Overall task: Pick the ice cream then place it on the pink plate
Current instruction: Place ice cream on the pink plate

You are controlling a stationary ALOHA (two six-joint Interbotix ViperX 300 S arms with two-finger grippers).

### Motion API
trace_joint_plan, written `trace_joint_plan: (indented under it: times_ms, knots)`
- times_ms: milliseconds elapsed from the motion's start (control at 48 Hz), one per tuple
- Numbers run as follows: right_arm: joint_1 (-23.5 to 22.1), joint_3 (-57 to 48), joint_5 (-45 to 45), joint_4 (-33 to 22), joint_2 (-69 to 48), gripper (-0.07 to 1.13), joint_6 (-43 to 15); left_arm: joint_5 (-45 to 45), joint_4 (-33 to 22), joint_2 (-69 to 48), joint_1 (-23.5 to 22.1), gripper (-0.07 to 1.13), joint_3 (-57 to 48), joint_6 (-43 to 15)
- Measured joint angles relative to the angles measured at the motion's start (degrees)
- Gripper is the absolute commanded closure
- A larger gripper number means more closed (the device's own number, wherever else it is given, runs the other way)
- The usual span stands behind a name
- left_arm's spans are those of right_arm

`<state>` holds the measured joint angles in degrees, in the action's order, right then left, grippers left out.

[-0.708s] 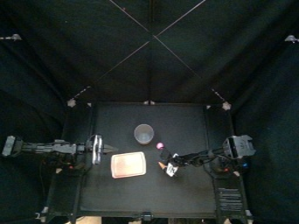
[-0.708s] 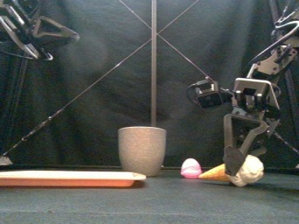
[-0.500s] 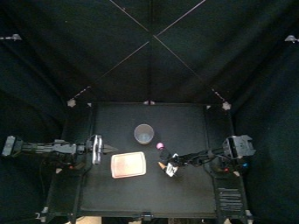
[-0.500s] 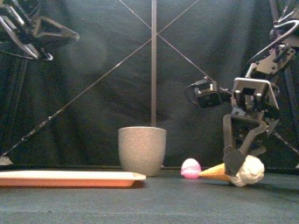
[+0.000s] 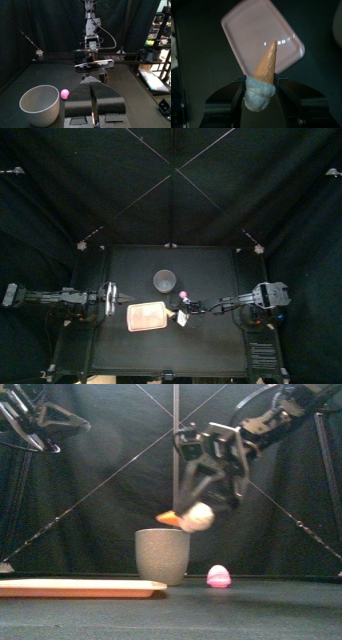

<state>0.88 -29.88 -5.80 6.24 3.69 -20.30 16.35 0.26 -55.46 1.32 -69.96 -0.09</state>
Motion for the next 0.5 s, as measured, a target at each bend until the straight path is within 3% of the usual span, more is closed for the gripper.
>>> trace_joint_plan:
  times_ms: [312,500]
  knots:
    - [-0.62,16.79,-1.41,-7.65,13.45,0.41,0.18,0.00,0.09,-0.18,0.18,1.09,-0.09,0.00]
    - [-0.44,21.71,-1.76,-9.23,18.54,0.26,0.26,0.00,0.26,-0.26,0.26,1.09,0.00,-0.18]
